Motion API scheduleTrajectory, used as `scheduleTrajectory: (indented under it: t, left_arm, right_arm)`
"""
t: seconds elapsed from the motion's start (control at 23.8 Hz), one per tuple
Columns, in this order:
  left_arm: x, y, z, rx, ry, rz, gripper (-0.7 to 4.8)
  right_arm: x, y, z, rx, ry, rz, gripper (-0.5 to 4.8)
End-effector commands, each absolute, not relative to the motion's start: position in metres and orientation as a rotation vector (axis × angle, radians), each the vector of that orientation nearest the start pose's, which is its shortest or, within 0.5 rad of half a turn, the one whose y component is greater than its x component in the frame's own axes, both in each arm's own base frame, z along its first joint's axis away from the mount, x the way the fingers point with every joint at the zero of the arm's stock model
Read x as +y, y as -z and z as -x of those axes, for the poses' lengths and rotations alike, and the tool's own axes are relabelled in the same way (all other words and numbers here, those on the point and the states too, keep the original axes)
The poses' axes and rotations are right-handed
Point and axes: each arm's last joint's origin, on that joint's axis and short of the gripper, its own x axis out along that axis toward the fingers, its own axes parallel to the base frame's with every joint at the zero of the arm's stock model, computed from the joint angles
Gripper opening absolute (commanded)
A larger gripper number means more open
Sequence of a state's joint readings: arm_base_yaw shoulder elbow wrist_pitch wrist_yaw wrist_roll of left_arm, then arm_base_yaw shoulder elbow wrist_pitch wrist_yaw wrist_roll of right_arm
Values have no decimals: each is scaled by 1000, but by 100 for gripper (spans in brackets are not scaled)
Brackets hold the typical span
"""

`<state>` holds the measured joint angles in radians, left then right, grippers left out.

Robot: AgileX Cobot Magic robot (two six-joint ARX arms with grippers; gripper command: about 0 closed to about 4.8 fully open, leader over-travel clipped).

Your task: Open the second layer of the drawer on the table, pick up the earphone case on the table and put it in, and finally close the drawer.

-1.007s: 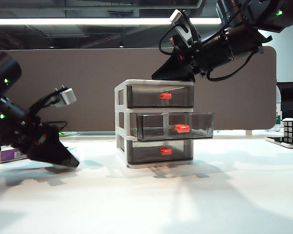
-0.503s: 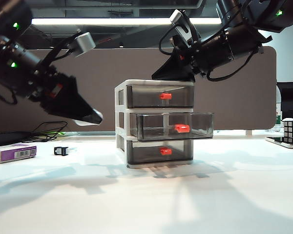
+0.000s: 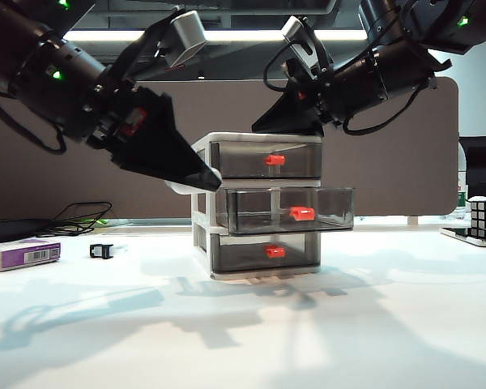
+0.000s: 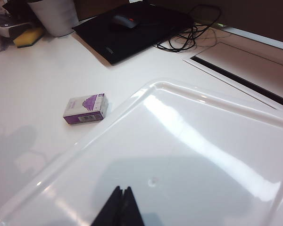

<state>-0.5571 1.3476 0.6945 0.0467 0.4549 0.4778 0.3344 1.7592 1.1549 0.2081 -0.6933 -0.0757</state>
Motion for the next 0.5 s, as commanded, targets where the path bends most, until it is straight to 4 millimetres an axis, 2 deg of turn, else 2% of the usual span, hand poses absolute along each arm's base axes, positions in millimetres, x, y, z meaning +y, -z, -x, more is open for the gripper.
scheduleTrajectory:
  t: [0.04,0.21,0.5]
  left_arm:
    - [-165,-218,-220,354,1104,-474,120]
    - [-176,-241,-224,286,1115,-478,120]
    - [-181,-256,-231,219,1106,-472,120]
  right_arm:
    - [145,-218,-356,513,-1023,-40,-5]
    - [145,-218,-356,514,-1025,-42,-5]
    - [145,-218,-356,514,-1025,-41,-5]
